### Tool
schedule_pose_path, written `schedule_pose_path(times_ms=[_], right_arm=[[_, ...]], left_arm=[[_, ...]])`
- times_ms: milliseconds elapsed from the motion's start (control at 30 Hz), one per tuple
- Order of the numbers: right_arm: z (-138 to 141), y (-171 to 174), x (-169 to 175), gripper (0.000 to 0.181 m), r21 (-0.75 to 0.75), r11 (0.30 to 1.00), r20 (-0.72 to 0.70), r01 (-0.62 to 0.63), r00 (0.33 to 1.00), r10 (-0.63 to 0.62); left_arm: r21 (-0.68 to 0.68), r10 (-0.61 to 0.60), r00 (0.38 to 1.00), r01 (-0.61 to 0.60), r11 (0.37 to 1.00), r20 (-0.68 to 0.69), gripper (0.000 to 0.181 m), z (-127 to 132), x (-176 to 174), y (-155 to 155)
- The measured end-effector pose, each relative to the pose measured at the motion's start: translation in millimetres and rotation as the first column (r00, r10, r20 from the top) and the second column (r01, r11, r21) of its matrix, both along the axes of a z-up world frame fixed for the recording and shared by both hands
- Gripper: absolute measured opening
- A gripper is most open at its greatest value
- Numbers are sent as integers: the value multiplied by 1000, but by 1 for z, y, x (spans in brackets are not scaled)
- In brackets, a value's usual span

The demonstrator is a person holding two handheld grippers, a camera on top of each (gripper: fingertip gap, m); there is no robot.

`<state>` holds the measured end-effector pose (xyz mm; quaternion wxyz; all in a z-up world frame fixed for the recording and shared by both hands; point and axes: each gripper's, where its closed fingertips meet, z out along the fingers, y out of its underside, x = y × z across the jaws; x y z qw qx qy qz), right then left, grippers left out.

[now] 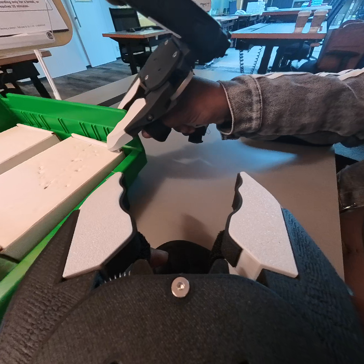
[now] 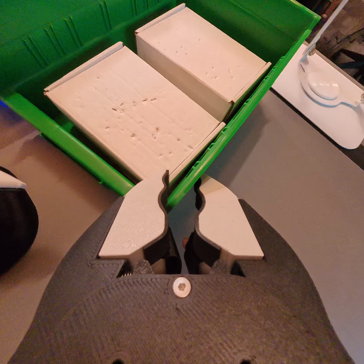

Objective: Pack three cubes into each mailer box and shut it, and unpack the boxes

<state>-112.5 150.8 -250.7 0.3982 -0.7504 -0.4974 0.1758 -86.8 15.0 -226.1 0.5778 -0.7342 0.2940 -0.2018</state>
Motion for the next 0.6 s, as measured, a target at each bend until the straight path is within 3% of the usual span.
schedule_pose_path(times_ms=[600], right_arm=[[0,-7,-52,25,9,998,8,-55,998,55]], left_arm=[[6,-14,1000,14,1000,-18,103,-1,2,-2]])
